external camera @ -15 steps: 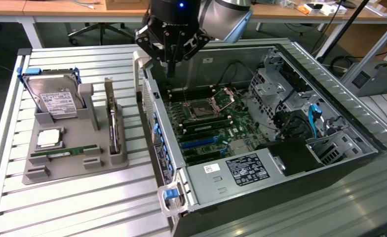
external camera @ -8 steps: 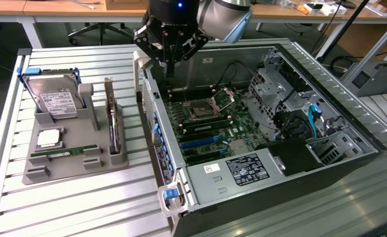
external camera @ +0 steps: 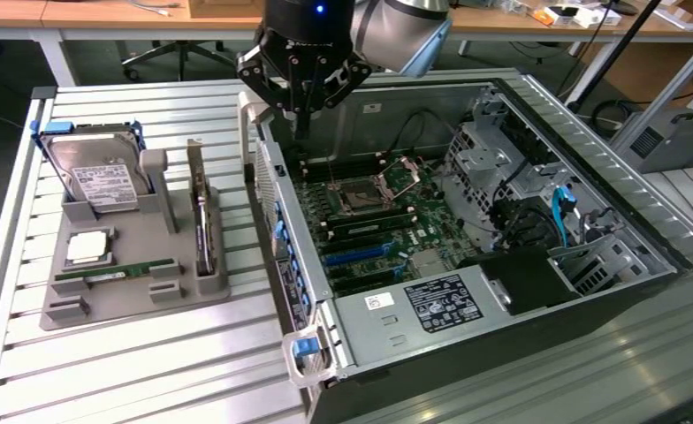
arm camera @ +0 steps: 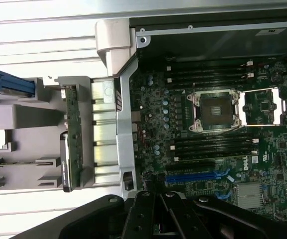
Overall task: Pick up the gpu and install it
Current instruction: 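Reach for the gpu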
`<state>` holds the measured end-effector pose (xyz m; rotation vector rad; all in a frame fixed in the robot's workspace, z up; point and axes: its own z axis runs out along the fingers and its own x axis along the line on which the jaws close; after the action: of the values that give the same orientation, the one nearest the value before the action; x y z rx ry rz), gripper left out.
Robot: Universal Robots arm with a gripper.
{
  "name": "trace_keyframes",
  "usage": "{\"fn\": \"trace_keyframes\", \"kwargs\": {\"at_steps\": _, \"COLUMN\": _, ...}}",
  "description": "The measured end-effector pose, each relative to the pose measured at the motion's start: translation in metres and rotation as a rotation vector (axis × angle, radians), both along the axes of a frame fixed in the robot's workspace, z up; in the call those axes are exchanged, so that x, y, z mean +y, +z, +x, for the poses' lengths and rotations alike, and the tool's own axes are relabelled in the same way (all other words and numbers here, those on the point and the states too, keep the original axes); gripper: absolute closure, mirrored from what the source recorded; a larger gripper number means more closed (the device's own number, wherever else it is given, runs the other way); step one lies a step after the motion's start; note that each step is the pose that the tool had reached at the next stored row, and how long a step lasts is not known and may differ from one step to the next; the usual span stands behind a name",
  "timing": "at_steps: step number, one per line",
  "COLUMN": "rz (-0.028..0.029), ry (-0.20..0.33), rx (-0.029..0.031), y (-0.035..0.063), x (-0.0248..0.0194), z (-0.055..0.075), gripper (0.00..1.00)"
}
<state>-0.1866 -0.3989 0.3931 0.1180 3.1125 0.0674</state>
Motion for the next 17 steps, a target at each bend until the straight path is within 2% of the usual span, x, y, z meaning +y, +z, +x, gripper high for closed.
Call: {"fn": "trace_keyframes", "kwargs": {"at_steps": 17, "rz": 0.0, "ry": 0.0, "rx": 0.0, "y": 0.0, "x": 0.0, "z": -0.0066, "gripper": 0.89}}
